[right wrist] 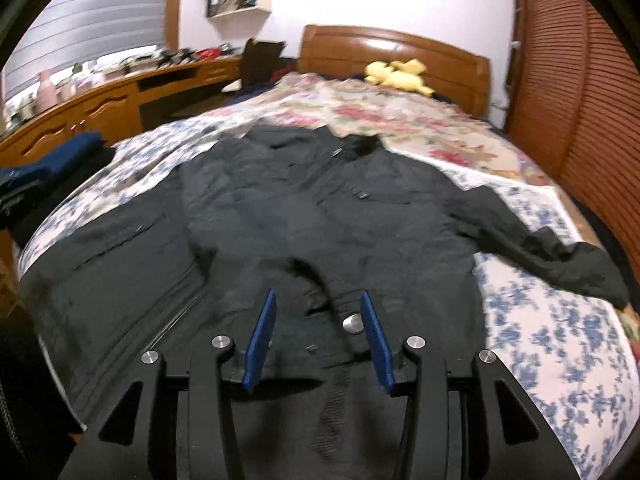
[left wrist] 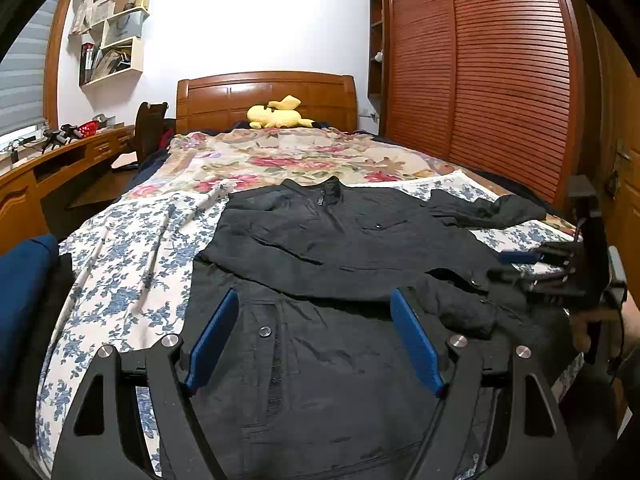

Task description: Fold large clothes

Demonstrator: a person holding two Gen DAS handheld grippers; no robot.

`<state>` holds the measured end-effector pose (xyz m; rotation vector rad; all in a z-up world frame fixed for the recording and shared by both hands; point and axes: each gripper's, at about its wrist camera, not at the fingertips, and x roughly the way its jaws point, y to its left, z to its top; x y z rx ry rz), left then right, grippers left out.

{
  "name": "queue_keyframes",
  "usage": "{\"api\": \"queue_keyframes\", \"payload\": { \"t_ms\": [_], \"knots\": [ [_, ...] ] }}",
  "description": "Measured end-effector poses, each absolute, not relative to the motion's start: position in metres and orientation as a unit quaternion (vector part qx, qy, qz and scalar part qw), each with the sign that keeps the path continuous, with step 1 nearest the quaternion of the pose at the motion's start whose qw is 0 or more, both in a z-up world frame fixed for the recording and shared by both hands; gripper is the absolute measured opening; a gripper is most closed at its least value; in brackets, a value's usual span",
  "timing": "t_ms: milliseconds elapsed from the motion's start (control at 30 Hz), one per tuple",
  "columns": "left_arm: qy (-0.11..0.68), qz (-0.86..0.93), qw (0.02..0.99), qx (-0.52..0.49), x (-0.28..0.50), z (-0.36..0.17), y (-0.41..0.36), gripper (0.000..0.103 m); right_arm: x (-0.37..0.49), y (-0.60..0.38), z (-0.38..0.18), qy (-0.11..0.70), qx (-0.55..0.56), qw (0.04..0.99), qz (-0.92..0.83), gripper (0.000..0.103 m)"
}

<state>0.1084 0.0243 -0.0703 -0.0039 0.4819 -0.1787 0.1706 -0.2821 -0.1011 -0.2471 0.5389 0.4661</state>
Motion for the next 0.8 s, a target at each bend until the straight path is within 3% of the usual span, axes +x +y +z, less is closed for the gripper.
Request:
{"api": "queue_keyframes", "payload": {
  "t_ms": [367, 600, 800],
  "knots": [
    [0.244, -0.1, 0.965, 0.012, 0.111, -0.073, 0.005, 0.079, 0.195, -0.285, -0.129, 0.345, -0.096, 0.904, 0.233, 0.046],
    [0.246, -0.103, 0.964, 0.013, 0.115, -0.074, -0.004, 0.079, 0.196, -0.283, -0.128, 0.345, -0.109, 0.902, 0.237, 0.045],
    [0.251, -0.107, 0.962, 0.019, 0.119, -0.072, -0.016, 0.079, 0.198, -0.28, -0.131, 0.327, -0.155, 0.911, 0.198, 0.033]
  ]
}}
